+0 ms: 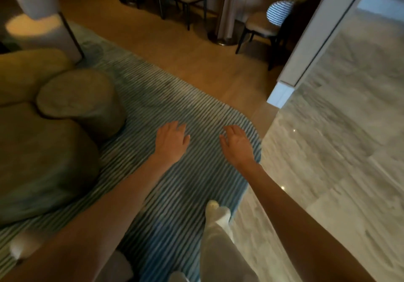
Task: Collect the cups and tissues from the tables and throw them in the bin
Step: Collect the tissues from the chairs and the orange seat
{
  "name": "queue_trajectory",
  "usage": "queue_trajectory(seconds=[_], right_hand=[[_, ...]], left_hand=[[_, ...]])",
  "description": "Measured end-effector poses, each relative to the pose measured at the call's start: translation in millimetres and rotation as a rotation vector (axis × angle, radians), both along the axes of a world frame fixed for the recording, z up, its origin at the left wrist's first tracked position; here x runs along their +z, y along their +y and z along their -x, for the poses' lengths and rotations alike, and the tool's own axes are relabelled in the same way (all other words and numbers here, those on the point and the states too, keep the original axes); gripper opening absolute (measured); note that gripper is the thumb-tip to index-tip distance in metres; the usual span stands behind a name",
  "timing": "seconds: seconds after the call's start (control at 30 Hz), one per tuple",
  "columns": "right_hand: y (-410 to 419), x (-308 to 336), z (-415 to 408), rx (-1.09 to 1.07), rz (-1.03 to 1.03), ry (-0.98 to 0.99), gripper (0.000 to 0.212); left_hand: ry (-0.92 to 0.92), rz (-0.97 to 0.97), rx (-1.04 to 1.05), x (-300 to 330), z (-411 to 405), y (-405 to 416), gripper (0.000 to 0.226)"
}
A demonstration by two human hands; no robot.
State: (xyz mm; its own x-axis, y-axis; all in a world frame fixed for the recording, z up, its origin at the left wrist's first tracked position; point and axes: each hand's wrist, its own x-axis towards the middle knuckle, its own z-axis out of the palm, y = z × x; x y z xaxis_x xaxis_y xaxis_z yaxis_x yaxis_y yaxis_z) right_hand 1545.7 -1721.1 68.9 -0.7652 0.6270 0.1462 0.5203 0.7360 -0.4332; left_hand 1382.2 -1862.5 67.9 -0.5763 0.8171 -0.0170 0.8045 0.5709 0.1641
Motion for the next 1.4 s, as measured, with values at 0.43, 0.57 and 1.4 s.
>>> queue_trajectory(seconds=[0.43,0.57,1.4], right_hand=[[246,36,273,0.222,-0.022,0.048,0.036],[296,28,375,0.28,0.023,0.057,0.036],[604,39,1011,0.454,0.1,0.029,0.036]], left_hand=[[0.048,0.012,0.244,51,234,192,0.049],[0.055,0.014,0.285,47,322,236,0.048],[-0.039,0.011,0.38,55,928,540,0.049]])
